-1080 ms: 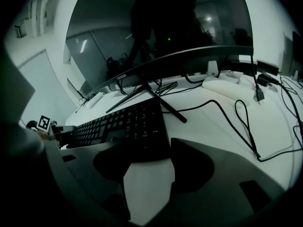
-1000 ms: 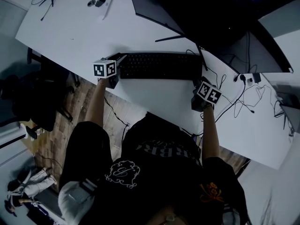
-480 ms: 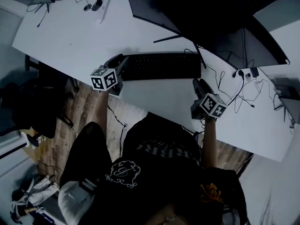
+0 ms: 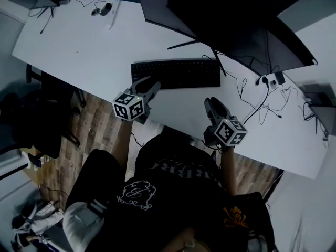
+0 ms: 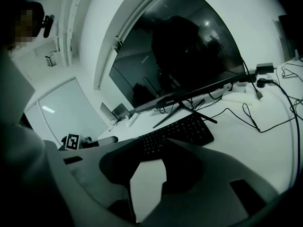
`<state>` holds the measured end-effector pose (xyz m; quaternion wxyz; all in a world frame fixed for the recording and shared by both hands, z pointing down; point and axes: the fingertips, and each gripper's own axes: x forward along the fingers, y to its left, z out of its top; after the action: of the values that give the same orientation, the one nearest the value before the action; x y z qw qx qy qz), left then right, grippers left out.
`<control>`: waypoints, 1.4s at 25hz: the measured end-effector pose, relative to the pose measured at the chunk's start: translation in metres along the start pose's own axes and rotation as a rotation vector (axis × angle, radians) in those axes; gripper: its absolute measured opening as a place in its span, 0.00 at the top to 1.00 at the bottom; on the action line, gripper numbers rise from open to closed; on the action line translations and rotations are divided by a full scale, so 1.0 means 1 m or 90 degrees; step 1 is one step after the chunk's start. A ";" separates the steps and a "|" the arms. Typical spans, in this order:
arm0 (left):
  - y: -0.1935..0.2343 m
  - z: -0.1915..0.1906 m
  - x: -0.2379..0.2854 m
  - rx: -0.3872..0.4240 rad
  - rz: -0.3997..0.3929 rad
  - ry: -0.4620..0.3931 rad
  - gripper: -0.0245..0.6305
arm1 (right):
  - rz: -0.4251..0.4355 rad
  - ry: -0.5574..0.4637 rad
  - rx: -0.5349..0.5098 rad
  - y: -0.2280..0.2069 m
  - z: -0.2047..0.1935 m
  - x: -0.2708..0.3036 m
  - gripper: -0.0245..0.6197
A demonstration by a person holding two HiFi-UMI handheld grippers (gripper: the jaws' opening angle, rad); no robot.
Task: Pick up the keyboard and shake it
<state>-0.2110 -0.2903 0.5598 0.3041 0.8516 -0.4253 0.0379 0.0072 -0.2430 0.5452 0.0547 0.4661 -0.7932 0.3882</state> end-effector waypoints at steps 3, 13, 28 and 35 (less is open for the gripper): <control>-0.030 -0.010 -0.007 -0.012 -0.011 -0.008 0.76 | 0.011 0.007 -0.012 0.008 -0.009 -0.013 0.76; -0.125 -0.039 -0.033 0.042 -0.009 -0.021 0.82 | 0.071 0.007 -0.051 0.034 -0.038 -0.080 0.79; -0.266 -0.102 -0.139 0.070 0.032 -0.101 0.86 | 0.183 -0.012 -0.095 0.072 -0.104 -0.211 0.84; -0.310 -0.135 -0.178 0.082 0.038 -0.108 0.89 | 0.218 -0.016 -0.114 0.092 -0.130 -0.251 0.89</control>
<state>-0.0660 0.0493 0.4612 0.2106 0.8564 -0.4715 0.0021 0.0396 0.0425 0.4704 0.0191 0.3223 -0.8930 0.3136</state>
